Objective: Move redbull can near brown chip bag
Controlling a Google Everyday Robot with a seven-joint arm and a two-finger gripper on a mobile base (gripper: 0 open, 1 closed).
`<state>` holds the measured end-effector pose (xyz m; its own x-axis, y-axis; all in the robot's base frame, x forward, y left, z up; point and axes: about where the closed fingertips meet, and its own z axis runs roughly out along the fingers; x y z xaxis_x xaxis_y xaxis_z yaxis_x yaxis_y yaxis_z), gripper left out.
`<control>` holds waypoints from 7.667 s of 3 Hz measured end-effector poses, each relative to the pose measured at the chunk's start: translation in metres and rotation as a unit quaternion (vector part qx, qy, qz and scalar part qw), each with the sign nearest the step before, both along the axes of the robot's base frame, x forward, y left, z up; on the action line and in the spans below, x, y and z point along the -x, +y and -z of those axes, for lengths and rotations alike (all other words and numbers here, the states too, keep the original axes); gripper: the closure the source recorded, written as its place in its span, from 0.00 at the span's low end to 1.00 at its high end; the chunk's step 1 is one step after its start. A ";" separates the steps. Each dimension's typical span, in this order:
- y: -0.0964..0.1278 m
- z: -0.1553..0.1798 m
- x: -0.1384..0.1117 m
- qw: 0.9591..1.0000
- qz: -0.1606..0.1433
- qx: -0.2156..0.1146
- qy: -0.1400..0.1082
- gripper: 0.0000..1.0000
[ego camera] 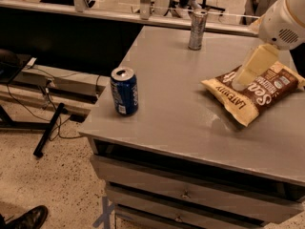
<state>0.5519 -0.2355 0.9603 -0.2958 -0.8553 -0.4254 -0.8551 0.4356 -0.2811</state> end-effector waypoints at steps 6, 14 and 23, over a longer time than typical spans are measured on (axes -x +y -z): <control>0.012 0.035 -0.222 0.955 0.112 -0.259 -0.090 0.00; -0.004 -0.002 -0.258 0.906 0.145 -0.365 -0.159 1.00; -0.091 0.060 -0.153 0.891 0.117 -0.419 -0.126 0.00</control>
Offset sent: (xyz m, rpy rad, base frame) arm 0.0566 -0.0055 -0.0111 0.0738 -0.0043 -0.0457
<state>0.7046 -0.3262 0.9001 -0.2291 -0.1323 -0.9644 -0.6686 0.7414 0.0571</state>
